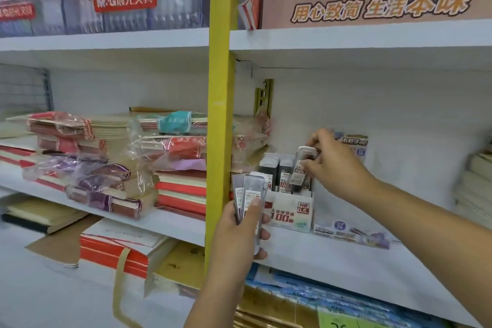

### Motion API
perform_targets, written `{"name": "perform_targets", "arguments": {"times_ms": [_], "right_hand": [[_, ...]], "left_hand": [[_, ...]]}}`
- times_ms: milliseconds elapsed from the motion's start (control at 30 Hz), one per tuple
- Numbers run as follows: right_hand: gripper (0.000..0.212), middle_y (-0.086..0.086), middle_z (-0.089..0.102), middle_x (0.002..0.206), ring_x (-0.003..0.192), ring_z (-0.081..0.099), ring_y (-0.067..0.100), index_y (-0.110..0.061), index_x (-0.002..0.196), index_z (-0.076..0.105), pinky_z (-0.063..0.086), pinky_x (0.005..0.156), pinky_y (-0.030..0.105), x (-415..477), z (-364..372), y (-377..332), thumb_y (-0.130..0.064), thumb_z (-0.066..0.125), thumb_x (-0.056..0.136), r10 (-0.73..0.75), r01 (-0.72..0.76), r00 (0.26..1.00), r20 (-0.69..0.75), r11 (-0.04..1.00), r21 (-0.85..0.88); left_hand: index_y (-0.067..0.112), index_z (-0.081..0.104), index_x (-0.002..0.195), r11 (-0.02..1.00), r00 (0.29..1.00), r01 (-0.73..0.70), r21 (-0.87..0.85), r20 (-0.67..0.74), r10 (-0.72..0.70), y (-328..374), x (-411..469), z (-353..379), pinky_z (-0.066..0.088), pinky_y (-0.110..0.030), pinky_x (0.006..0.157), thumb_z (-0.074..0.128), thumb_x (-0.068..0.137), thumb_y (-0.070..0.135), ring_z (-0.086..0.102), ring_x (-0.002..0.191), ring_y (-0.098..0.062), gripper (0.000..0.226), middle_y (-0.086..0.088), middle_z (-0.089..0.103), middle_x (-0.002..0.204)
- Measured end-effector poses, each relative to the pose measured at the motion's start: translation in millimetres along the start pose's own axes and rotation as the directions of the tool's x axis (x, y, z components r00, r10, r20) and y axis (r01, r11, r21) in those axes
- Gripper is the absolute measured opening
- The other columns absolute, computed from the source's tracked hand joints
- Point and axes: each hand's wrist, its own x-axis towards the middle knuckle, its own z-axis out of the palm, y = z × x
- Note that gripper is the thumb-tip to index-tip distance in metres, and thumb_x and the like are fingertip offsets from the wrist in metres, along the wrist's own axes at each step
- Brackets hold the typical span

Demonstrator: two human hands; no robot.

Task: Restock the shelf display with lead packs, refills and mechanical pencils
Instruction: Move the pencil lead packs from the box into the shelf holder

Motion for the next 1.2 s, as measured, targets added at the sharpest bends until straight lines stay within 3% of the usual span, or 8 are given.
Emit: {"name": "perform_targets", "arguments": {"times_ms": [67, 267, 633, 800, 933, 1000, 1067, 1200], "right_hand": [[0.027, -0.007, 0.064, 0.087, 0.072, 0.06, 0.005, -0.027, 0.1, 0.045, 0.051, 0.062, 0.03, 4, 5, -3, -0.023, 0.068, 0.087, -0.023, 0.022, 0.999, -0.023, 0.999, -0.031], [0.027, -0.007, 0.065, 0.089, 0.076, 0.063, 0.01, -0.028, 0.101, 0.049, 0.055, 0.072, 0.043, 12, 11, -10, -0.024, 0.071, 0.085, -0.019, 0.02, 1.0, -0.023, 0.999, 0.036], [0.027, -0.009, 0.062, 0.091, 0.082, 0.059, 0.009, -0.024, 0.101, 0.053, 0.053, 0.073, 0.037, 14, 19, 0, -0.024, 0.072, 0.083, -0.04, 0.04, 0.999, -0.024, 0.999, 0.005], [0.025, -0.008, 0.045, 0.099, 0.103, 0.04, 0.013, -0.028, 0.104, 0.064, 0.033, 0.08, 0.028, 11, 33, 10, -0.034, 0.074, 0.081, -0.128, 0.114, 0.991, -0.037, 0.958, -0.263], [0.031, -0.004, 0.047, 0.103, 0.107, 0.038, 0.017, -0.03, 0.12, 0.066, 0.03, 0.083, 0.027, 7, 30, 9, -0.036, 0.061, 0.09, -0.142, 0.099, 0.986, -0.09, 0.921, -0.376], [0.029, -0.008, 0.053, 0.102, 0.103, 0.041, 0.011, -0.03, 0.117, 0.067, 0.032, 0.081, 0.025, -6, 27, -2, -0.038, 0.054, 0.093, -0.148, 0.119, 0.98, -0.132, 0.971, -0.206], [0.023, -0.018, 0.062, 0.093, 0.09, 0.052, -0.001, -0.041, 0.107, 0.067, 0.042, 0.076, 0.019, -25, 25, -16, -0.045, 0.053, 0.089, -0.112, 0.116, 0.993, -0.041, 0.984, 0.135], [0.032, -0.022, 0.071, 0.096, 0.086, 0.068, -0.001, -0.04, 0.109, 0.064, 0.052, 0.07, 0.013, -52, 32, -33, -0.025, 0.074, 0.082, -0.04, -0.109, 0.973, 0.227, 0.787, 0.607]], "left_hand": [[0.027, 0.064, 0.101, 1.0, 1.0, 0.006, -0.001, 0.003, -0.006, -3, 2, -1, 0.049, -0.024, 0.05, 0.057, 0.096, 0.042, 0.06, 0.054, -0.004, 0.017, 0.009, 0.072, 0.073], [0.03, 0.065, 0.1, 1.0, 1.0, -0.023, -0.006, 0.004, 0.023, -4, 5, -2, 0.047, -0.023, 0.049, 0.058, 0.096, 0.043, 0.059, 0.055, -0.005, 0.015, 0.008, 0.071, 0.074], [0.033, 0.068, 0.095, 0.999, 0.999, -0.039, 0.006, 0.009, 0.039, -8, 7, -6, 0.047, -0.022, 0.05, 0.065, 0.089, 0.049, 0.062, 0.057, -0.006, 0.017, 0.007, 0.073, 0.08], [0.035, 0.068, 0.094, 0.999, 0.998, -0.054, 0.0, 0.026, 0.054, -9, 8, -6, 0.047, -0.023, 0.049, 0.067, 0.088, 0.048, 0.061, 0.058, -0.007, 0.015, 0.006, 0.073, 0.08], [0.034, 0.068, 0.093, 0.998, 0.997, -0.066, 0.005, 0.036, 0.066, -10, 8, -6, 0.046, -0.022, 0.049, 0.068, 0.087, 0.047, 0.06, 0.058, -0.007, 0.014, 0.005, 0.072, 0.079], [0.035, 0.068, 0.091, 0.997, 0.996, -0.073, 0.003, 0.046, 0.073, -11, 7, -6, 0.046, -0.022, 0.05, 0.069, 0.086, 0.046, 0.059, 0.058, -0.006, 0.012, 0.005, 0.072, 0.079], [0.038, 0.068, 0.091, 0.996, 0.994, -0.084, 0.006, 0.07, 0.083, -10, 7, -5, 0.045, -0.021, 0.05, 0.069, 0.086, 0.046, 0.059, 0.058, -0.006, 0.01, 0.006, 0.072, 0.078], [0.039, 0.068, 0.095, 0.997, 0.985, -0.08, -0.007, 0.154, 0.08, -8, 2, -3, 0.043, -0.021, 0.049, 0.069, 0.088, 0.044, 0.059, 0.063, -0.008, 0.009, 0.006, 0.07, 0.08]]}}
